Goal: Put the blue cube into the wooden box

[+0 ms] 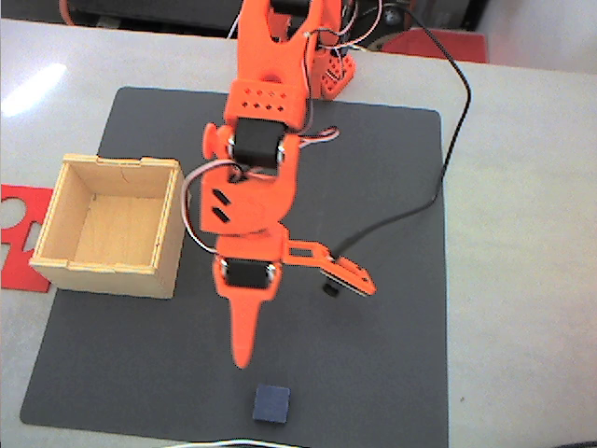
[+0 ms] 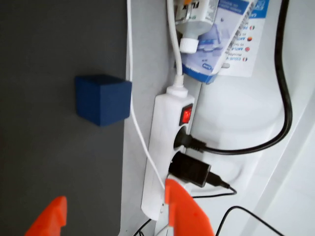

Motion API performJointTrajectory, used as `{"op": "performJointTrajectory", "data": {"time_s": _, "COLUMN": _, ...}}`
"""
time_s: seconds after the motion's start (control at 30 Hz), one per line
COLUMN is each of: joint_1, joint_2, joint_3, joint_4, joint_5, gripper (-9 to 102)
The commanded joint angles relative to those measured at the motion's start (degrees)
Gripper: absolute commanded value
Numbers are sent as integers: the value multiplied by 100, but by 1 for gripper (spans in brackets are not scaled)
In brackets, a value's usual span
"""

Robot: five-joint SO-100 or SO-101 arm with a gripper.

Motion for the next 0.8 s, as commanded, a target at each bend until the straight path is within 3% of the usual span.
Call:
{"op": "performJointTrajectory", "data": {"time_s": 0.0, "joint_1": -176, "joint_2": -396, "joint_3": -1028, "joint_4": 325, "joint_5": 141, "gripper": 25}}
{"op": "performJointTrajectory", "data": {"time_s": 0.17, "joint_1": -396, "joint_2": -1503, "joint_3": -2566, "joint_4": 1020, "joint_5": 343, "gripper": 25}}
{"op": "performJointTrajectory", "data": {"time_s": 0.5, "joint_1": -554, "joint_2": -1951, "joint_3": -3076, "joint_4": 1292, "joint_5": 475, "gripper": 27}}
{"op": "performJointTrajectory", "data": {"time_s": 0.77, "joint_1": 123, "joint_2": -5036, "joint_3": -8402, "joint_4": 3507, "joint_5": 703, "gripper": 27}}
